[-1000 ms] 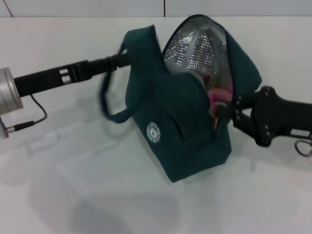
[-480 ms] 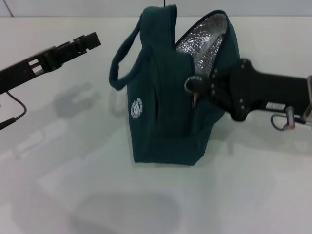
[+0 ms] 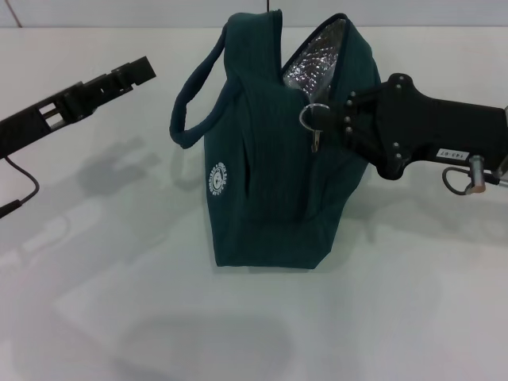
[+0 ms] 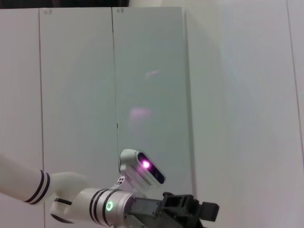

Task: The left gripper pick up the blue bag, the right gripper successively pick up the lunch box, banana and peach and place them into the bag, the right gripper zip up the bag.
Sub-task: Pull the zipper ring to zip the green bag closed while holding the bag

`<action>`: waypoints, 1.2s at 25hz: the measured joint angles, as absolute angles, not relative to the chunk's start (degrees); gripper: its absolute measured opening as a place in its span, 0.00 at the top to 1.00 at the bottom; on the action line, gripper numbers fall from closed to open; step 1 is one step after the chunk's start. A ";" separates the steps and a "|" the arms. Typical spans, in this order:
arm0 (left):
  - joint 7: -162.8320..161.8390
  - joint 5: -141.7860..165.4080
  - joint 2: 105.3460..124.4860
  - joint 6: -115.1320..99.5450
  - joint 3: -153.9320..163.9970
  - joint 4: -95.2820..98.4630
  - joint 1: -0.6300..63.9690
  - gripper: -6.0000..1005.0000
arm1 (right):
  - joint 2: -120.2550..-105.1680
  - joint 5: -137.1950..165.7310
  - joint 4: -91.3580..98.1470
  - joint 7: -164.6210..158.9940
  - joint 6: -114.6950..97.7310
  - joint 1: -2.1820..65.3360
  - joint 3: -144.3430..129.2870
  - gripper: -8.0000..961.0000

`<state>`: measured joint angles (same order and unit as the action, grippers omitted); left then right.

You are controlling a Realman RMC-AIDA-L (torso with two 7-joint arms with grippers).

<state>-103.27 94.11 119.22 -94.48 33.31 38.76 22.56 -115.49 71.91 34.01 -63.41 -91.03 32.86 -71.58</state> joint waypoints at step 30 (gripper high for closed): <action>-98.10 91.78 119.34 -103.82 33.77 38.32 17.42 0.12 | -115.38 71.92 35.23 -69.73 -86.05 40.12 -70.51 0.97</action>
